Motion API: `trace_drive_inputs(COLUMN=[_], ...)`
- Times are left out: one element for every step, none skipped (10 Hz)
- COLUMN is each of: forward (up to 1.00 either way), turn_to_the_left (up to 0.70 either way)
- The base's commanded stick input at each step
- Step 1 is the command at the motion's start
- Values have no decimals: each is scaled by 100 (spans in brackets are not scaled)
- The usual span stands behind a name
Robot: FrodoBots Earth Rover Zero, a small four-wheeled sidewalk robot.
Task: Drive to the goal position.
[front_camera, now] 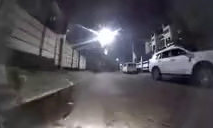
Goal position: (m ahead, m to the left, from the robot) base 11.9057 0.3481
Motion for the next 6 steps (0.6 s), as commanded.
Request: trace_drive_inputs(forward=[99,99,99,99,100,100], turn_to_the_left=[-24,-39,-24,-9,-5,-1])
